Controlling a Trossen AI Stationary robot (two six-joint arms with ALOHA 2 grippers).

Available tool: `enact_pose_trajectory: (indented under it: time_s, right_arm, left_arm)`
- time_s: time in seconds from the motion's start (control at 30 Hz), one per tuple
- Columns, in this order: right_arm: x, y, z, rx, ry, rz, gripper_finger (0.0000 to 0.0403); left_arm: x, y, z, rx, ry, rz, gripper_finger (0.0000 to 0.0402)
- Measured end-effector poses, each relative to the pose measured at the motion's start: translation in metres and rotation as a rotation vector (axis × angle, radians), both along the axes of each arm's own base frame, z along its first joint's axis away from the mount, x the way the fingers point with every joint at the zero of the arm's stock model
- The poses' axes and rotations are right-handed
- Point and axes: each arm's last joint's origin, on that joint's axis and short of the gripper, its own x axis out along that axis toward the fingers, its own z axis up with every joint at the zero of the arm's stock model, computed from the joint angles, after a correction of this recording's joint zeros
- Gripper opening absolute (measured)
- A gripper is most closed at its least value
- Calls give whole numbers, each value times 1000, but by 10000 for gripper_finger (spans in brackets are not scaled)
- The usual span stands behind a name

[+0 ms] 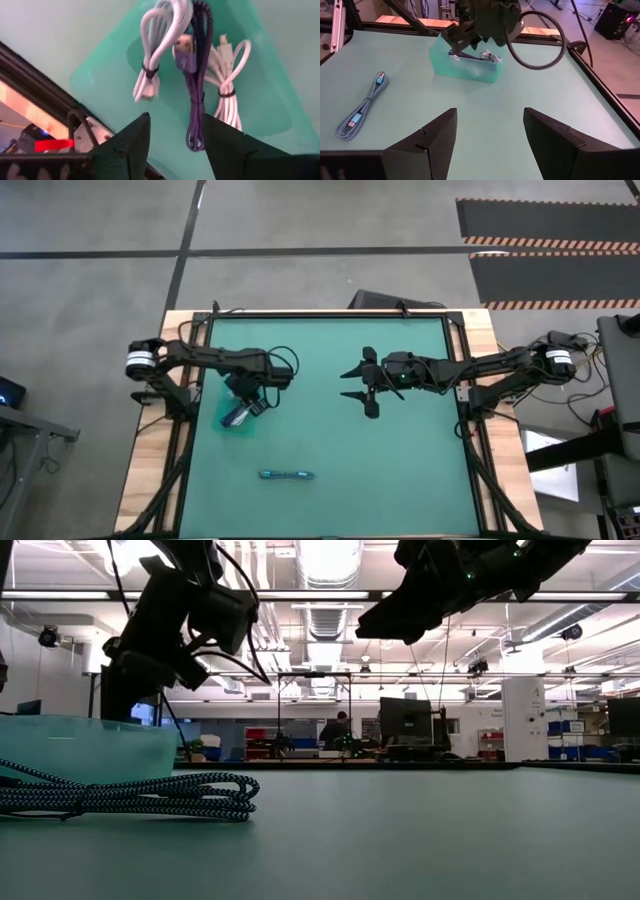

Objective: Pick and place USB-C Cables
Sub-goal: Put the blue charger cable into the green bin

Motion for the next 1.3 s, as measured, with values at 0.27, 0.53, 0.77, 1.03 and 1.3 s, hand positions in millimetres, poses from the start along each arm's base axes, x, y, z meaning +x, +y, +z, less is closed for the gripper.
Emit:
enact_pose_trajectory:
  time_s: [0.27, 0.53, 0.77, 1.03, 1.3]
  right_arm:
    - [0, 0, 0, 10, 1, -2, 221]
    - [1, 13, -5, 101, 16, 9, 221]
    - [9, 37, -12, 207, 9, 52, 221]
    - [27, 64, -19, 247, 56, 86, 221]
    - [43, 91, -22, 251, 99, 149, 221]
  left_arm:
    - [-7, -14, 27, 16, -105, -46, 157]
    - [1, -41, 56, 58, -466, -166, 157]
    - [9, -68, 67, 36, -676, -262, 157]
    - [16, -108, 67, -5, -829, -389, 157]
    - [13, -151, 67, -34, -953, -471, 157]
